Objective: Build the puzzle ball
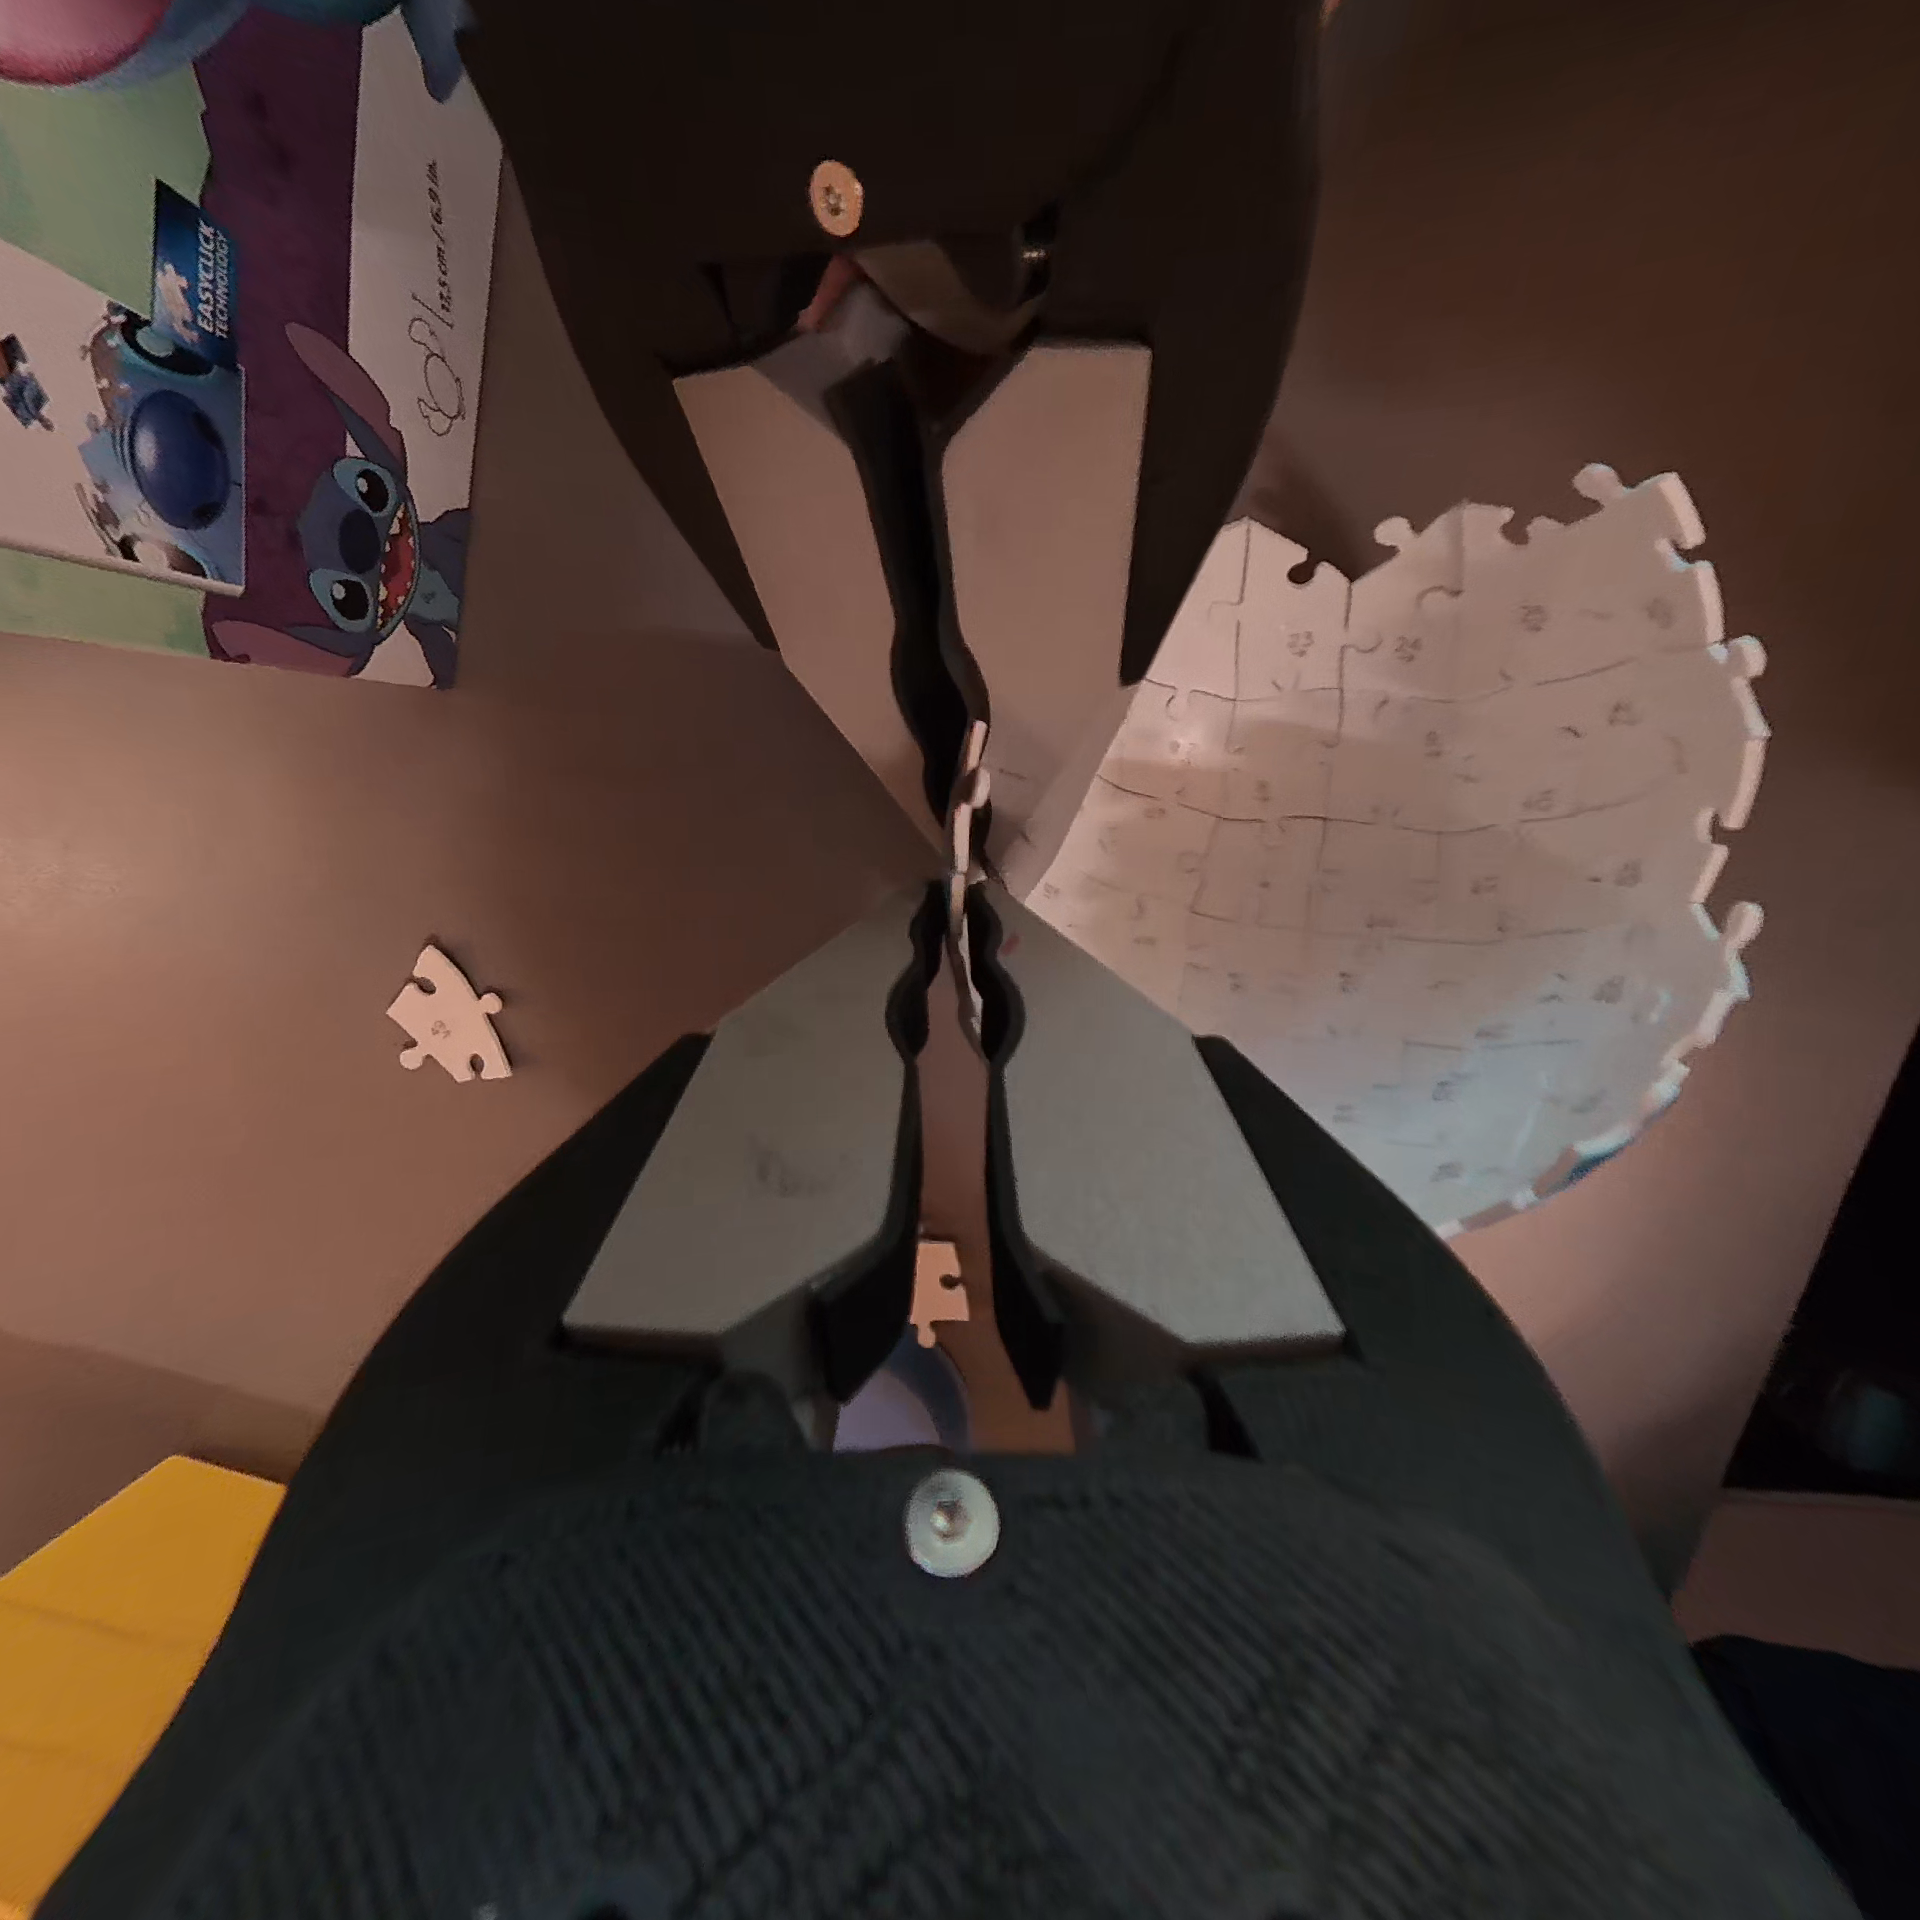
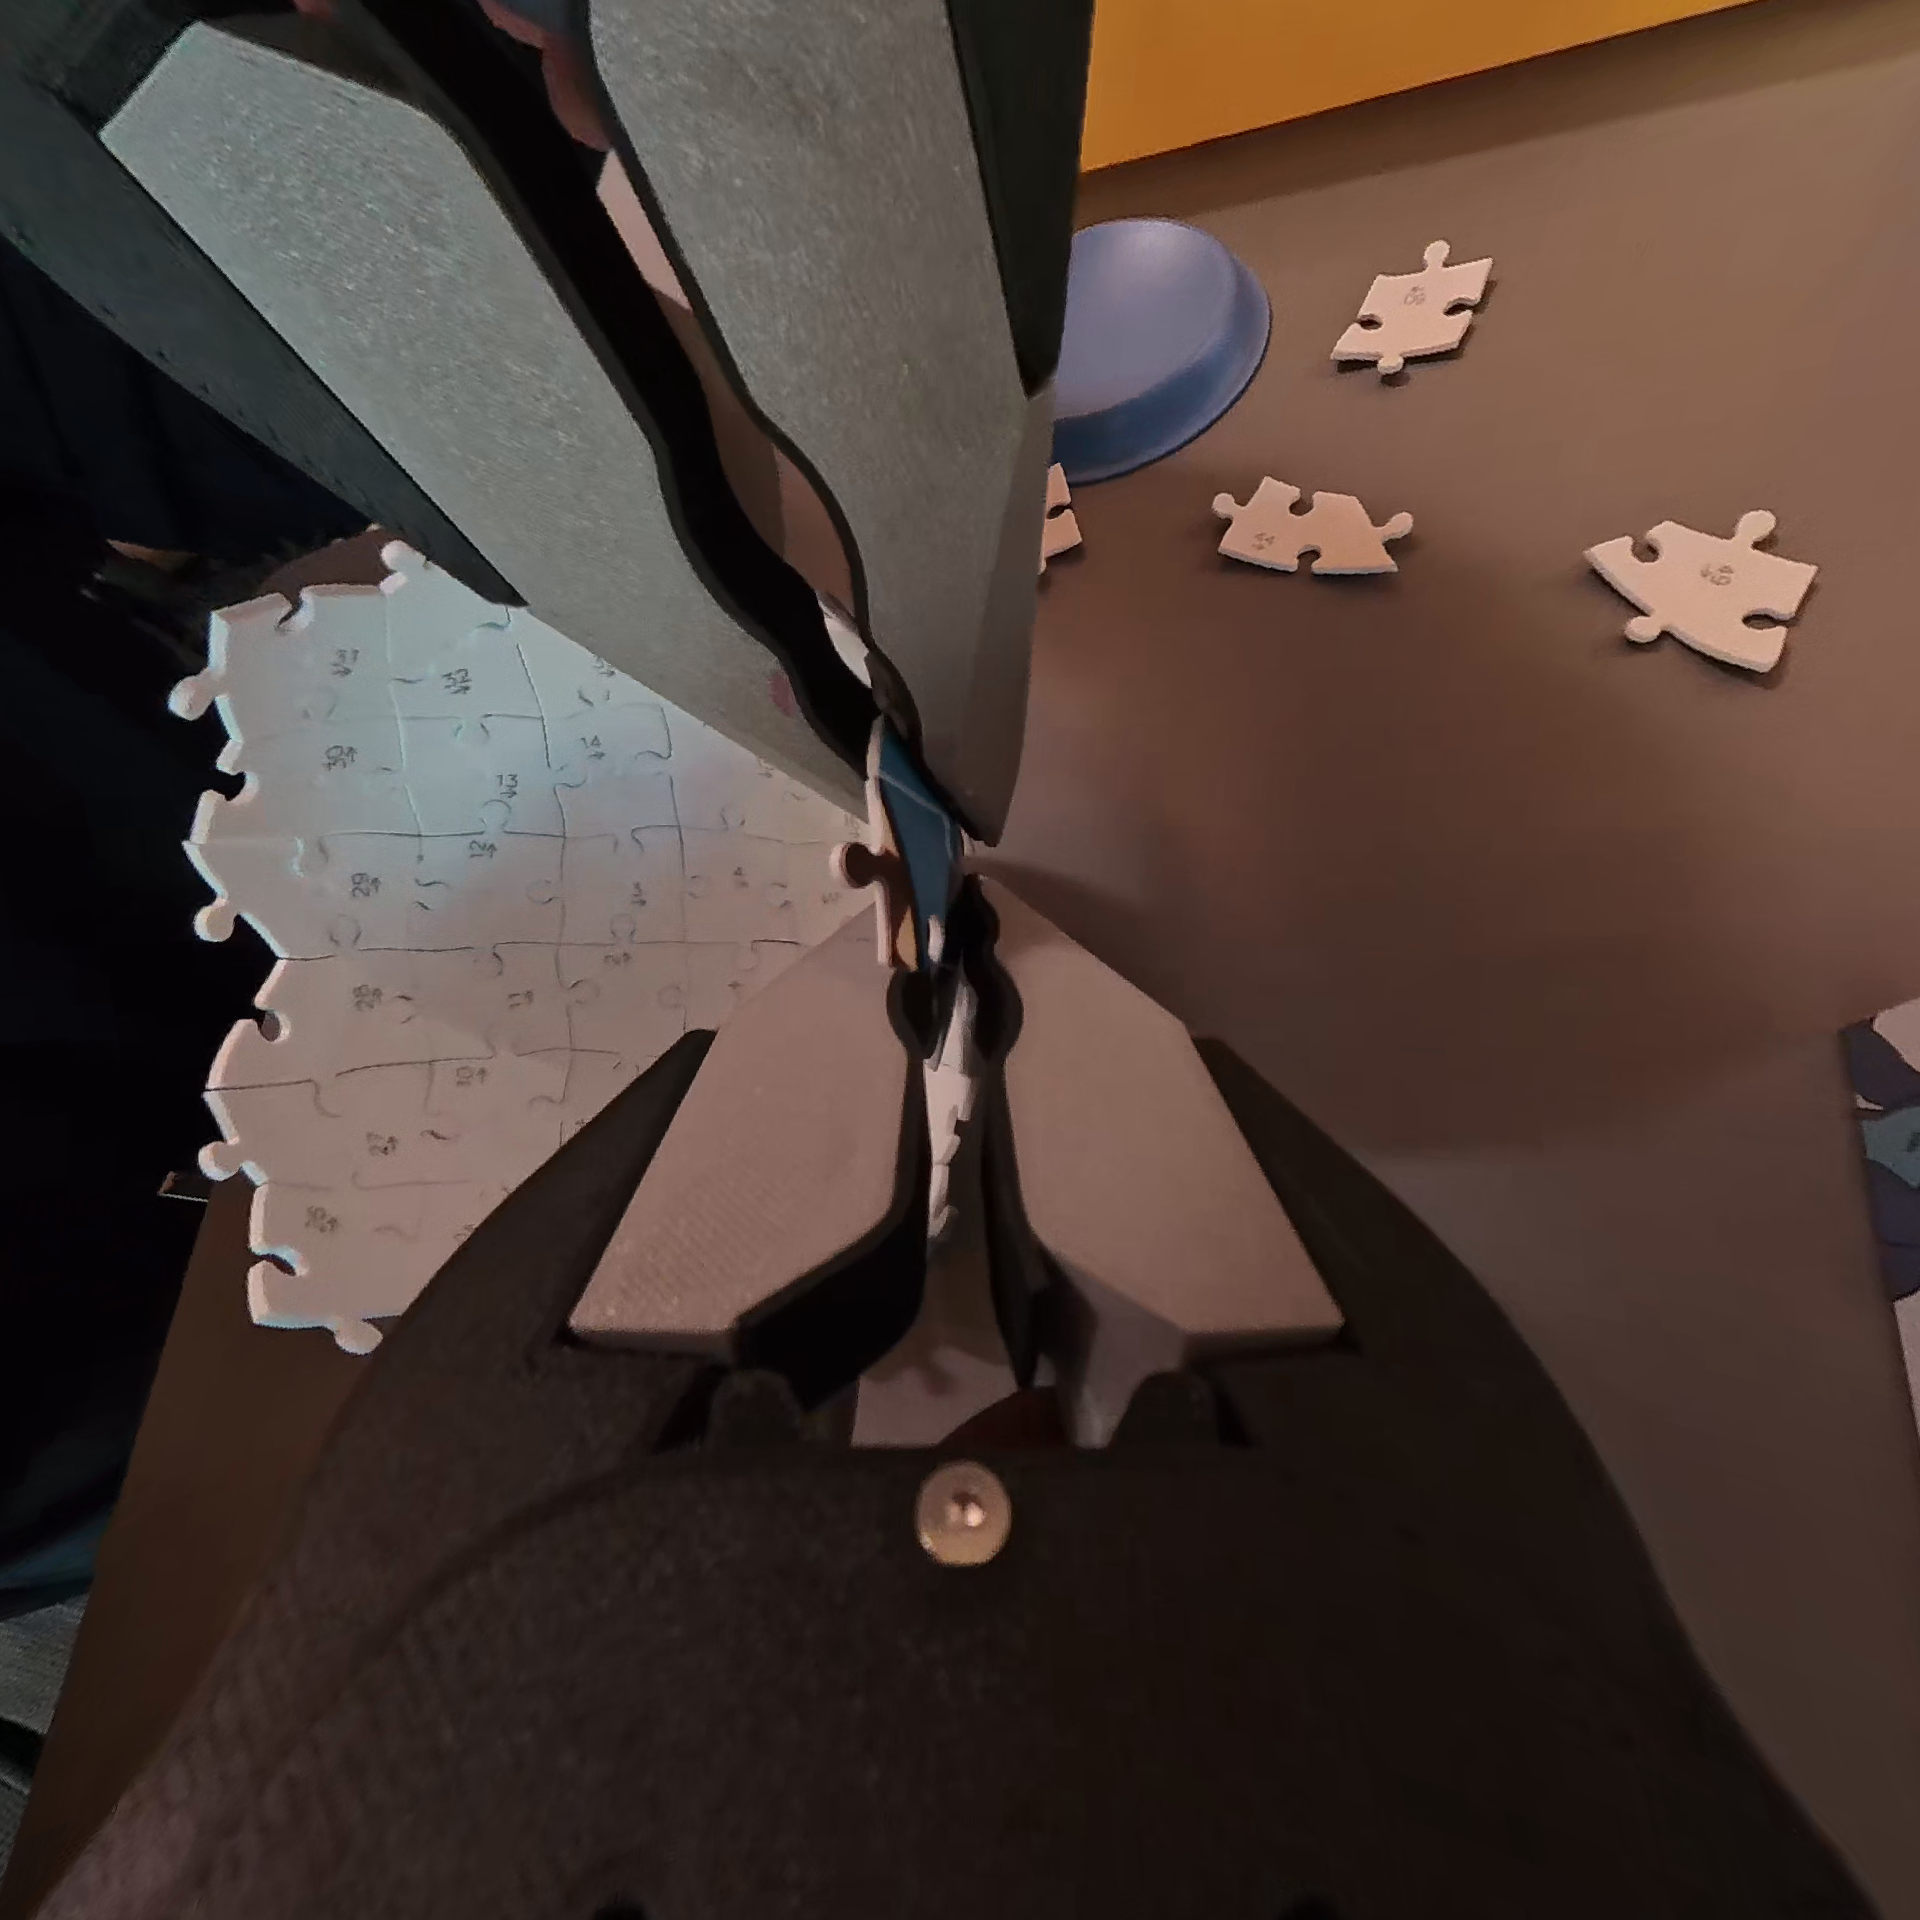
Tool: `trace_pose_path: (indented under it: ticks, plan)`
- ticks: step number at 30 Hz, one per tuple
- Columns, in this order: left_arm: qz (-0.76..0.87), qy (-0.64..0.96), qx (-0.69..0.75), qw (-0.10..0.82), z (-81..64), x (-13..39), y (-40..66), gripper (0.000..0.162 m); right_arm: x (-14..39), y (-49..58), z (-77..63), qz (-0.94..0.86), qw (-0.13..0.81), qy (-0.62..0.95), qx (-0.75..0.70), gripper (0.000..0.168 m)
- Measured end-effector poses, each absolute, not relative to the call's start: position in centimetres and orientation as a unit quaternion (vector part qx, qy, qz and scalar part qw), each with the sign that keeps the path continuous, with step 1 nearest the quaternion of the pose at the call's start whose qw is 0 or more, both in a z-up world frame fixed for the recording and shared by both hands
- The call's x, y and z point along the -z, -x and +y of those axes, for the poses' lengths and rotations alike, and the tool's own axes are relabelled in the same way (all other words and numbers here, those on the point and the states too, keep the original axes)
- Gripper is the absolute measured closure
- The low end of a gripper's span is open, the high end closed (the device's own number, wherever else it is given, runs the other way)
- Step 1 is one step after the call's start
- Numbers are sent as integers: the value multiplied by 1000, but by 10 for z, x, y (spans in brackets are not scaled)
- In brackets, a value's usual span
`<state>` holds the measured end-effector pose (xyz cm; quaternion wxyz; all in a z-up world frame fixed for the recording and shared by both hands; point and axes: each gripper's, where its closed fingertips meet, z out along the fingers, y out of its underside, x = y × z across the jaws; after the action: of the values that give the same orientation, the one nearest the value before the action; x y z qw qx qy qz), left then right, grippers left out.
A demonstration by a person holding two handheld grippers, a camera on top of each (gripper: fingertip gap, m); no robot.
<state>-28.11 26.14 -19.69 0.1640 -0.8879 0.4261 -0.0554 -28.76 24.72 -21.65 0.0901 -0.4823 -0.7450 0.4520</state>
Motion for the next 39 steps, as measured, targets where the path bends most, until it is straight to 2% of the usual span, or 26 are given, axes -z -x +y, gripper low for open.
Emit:
trace_pose_path:
  ticks: [5, 6, 12, 16, 28, 31, 39]
  plan:
    - [410, 896, 51, 161, 263, 197, 282, 162, 214, 291, 250, -740, 124, 462, -473, 168]
    - [411, 896, 50, 160, 263, 197, 282, 161, 213, 291, 253, -740, 131, 460, -474, 161]
    - [410, 899, 37, 151, 261, 199, 281, 160, 215, 279, 262, -738, 94, 454, -490, 152]
    - [404, 903, 25, 146, 261, 201, 282, 159, 218, 276, 259, -743, 80, 447, -492, 168]
    - [386, 912, 58, 128, 255, 205, 279, 159, 221, 273, 253, -754, 73, 430, -492, 168]
    - [389, 910, 61, 130, 255, 204, 278, 160, 224, 268, 251, -761, 53, 425, -487, 164]
    - [385, 913, 57, 125, 254, 206, 279, 159, 226, 272, 250, -757, 36, 433, -488, 167]
